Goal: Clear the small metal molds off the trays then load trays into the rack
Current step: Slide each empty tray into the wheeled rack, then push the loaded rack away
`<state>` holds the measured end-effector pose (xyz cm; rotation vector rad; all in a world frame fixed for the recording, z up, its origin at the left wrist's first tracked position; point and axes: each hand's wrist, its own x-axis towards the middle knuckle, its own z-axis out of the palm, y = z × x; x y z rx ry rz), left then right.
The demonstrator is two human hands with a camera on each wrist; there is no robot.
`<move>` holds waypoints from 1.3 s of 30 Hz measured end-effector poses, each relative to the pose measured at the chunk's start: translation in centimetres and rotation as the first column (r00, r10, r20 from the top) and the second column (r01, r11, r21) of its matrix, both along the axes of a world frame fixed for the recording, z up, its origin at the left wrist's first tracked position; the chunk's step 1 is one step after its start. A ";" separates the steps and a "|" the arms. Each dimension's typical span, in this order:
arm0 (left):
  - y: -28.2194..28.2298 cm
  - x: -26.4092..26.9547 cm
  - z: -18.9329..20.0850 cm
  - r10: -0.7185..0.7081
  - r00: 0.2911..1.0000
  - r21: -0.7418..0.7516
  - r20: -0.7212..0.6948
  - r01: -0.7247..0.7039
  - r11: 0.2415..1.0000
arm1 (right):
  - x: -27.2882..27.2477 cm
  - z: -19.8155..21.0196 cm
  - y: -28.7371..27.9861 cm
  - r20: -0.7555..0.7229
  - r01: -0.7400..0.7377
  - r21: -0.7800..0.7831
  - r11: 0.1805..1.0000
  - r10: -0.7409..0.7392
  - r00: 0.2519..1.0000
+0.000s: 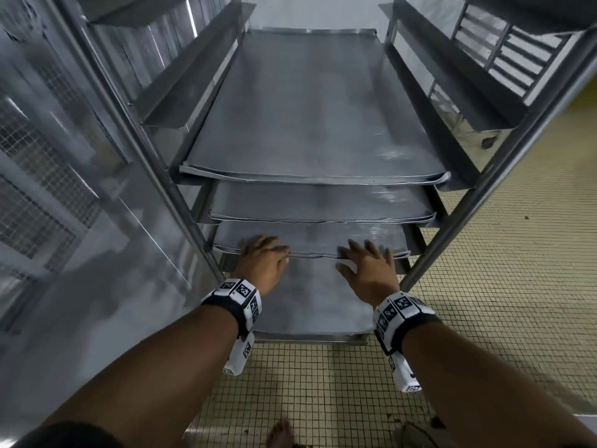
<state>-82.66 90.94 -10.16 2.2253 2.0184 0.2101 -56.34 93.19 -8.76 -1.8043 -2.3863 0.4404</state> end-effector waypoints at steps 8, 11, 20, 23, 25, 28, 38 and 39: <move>-6.7 -6.0 1.9 0.149 0.987 0.070 0.068 -0.154 0.986 | 7.9 1.3 -5.0 -0.086 0.239 0.129 0.962 -0.229 0.970; -8.1 -9.5 6.1 0.395 0.898 0.114 0.192 -0.421 0.900 | 11.5 5.4 -5.1 -0.167 0.427 0.121 0.896 -0.406 0.899; -6.8 -10.6 25.5 0.263 0.728 0.370 0.633 -0.583 0.723 | 13.5 25.3 -0.6 -0.444 0.435 0.309 0.846 -0.276 0.852; -5.8 -9.1 32.6 0.147 0.724 0.467 0.674 -0.573 0.673 | 12.8 31.8 0.6 -0.494 0.459 0.376 0.805 -0.245 0.834; -5.1 -8.5 36.6 0.120 0.692 0.477 0.712 -0.602 0.640 | 12.6 35.2 1.4 -0.503 0.468 0.421 0.777 -0.229 0.833; -4.2 -8.4 40.4 0.132 0.653 0.441 0.746 -0.632 0.637 | 12.3 38.7 2.3 -0.527 0.485 0.463 0.742 -0.210 0.823; -0.7 -7.8 40.0 0.114 0.585 0.444 0.803 -0.714 0.542 | 10.3 38.1 4.2 -0.687 0.567 0.486 0.665 -0.110 0.718; -0.4 -7.8 39.7 0.117 0.593 0.460 0.797 -0.721 0.518 | 10.2 37.7 4.6 -0.705 0.576 0.491 0.654 -0.089 0.703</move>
